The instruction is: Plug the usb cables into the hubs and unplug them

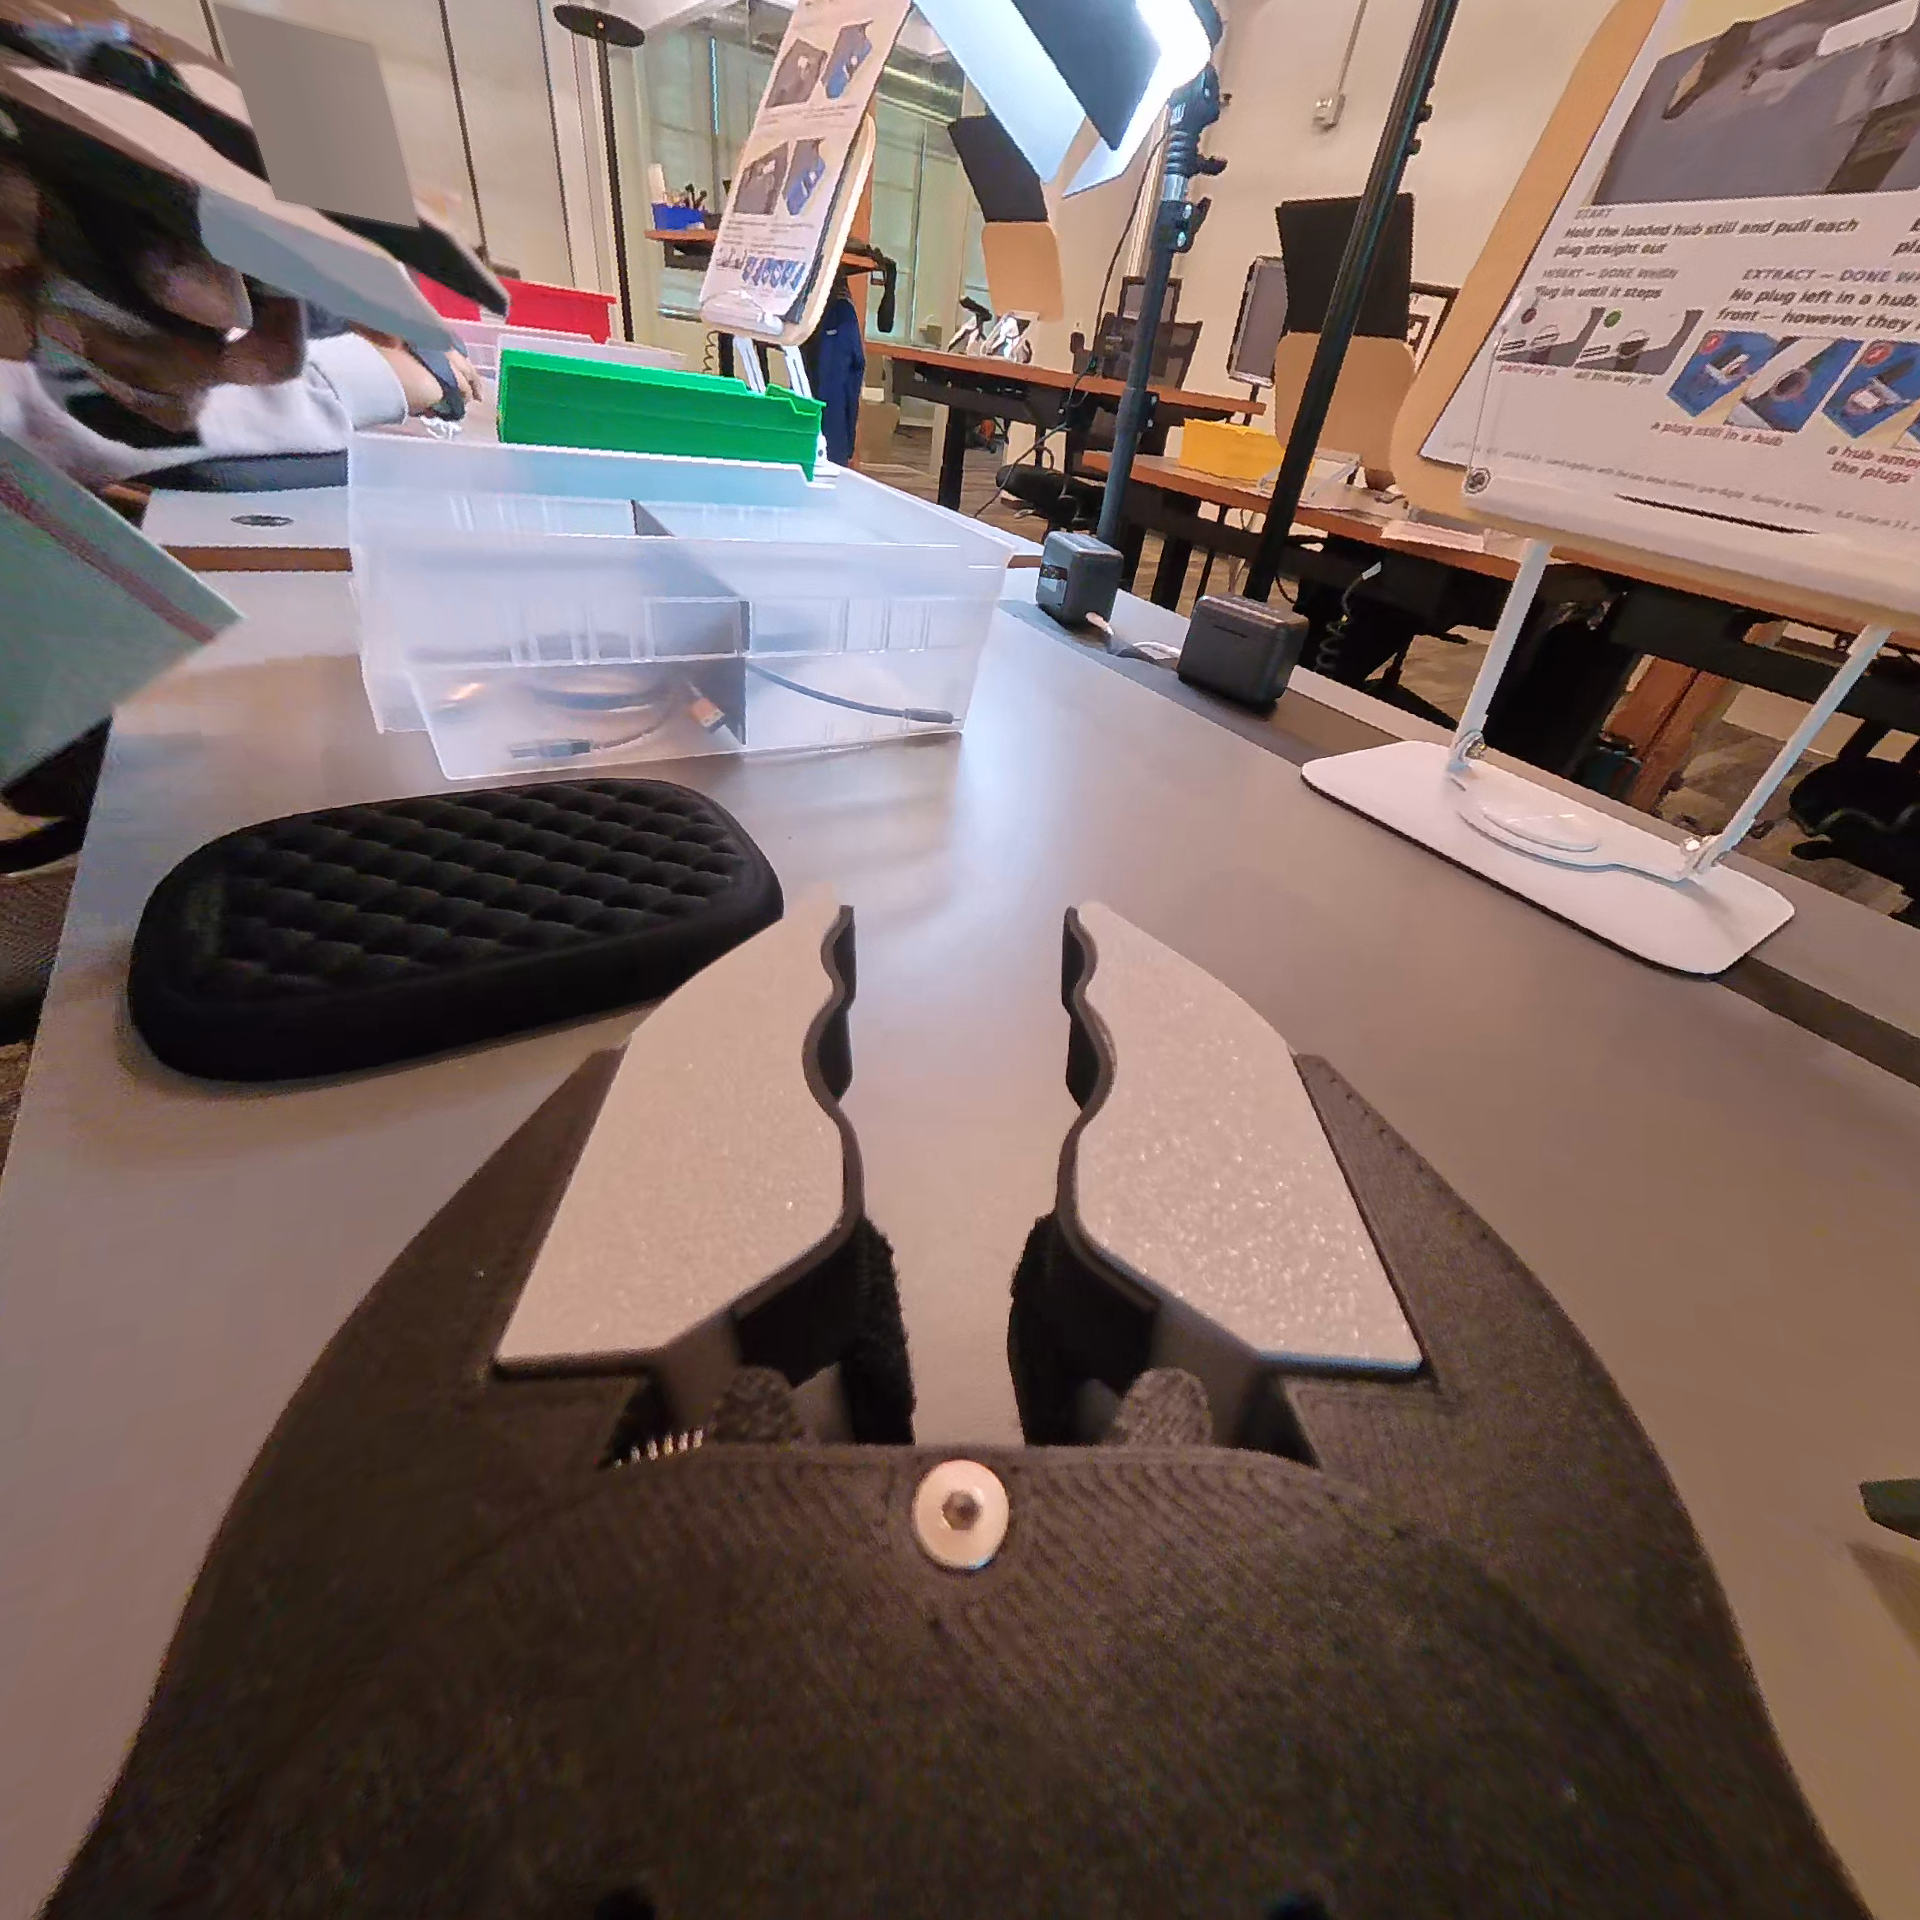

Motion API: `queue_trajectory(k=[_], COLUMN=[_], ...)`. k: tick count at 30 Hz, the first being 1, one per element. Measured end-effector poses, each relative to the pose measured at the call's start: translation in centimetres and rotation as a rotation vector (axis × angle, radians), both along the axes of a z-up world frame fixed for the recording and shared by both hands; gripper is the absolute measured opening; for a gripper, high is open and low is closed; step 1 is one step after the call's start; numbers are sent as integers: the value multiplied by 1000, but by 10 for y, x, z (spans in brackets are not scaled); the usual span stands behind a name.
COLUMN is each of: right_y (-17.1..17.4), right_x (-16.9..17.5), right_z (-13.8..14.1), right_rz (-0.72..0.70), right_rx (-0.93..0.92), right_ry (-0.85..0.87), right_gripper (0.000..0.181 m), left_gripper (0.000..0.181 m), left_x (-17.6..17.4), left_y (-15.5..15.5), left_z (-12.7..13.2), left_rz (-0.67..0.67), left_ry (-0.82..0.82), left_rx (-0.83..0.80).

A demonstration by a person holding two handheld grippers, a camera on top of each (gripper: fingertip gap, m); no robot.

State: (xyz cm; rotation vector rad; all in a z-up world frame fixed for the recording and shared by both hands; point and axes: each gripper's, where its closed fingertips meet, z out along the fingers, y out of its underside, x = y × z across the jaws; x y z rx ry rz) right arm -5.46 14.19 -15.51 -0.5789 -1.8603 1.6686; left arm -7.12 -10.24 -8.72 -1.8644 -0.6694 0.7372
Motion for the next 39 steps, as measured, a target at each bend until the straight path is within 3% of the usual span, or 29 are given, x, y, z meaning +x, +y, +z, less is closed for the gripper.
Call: queue_trajectory(k=[4, 7, 9, 13, 16, 19, 22, 24, 28, 33, 39], right_y=[-2, -3, -4, -5, -6, -6, -6, -7, -6, -2, 1], right_x=[0, 1, 0, 0, 1, 0, 0, 1, 0, -1, -2], right_z=[-3, -4, -5, -7, -7, -8, -9, -9, -9, -6, -3], right_rz=[4, 6, 10, 16, 16, 12, 12, 15, 20, 21, 18], right_rx=[26, 39, 45, 56, 63, 71, 79, 80, 63, 20, -19], right_ry=[-2, -1, -7, -14, -10, -11, -11, -7, -22, -35, -45], right_gripper=[38, 38, 38, 38, 38, 38, 38, 38, 38, 38, 38], left_gripper=[44, 48, 50, 48, 37, 27, 36, 40, 47, 55, 59], left_x=[-8, -11, -19, -41, -65, -109, -146, -159, -157, -167, -172], left_y=[-82, -108, -112, -95, -93, -104, -128, -141, -137, -145, -129], left_z=[-51, -84, -85, -58, -35, -22, -41, -65, -107, -126, -142], left_rz=[282, 358, 359, 139, -80, -101, -219, -369, -683, -817, -917], left_ry=[-246, -381, -368, -284, -173, -161, -192, -243, -292, -238, -150], left_rx=[-210, -306, -337, -389, -617, -832, -1175, -1338, -1334, -1515, -1557])
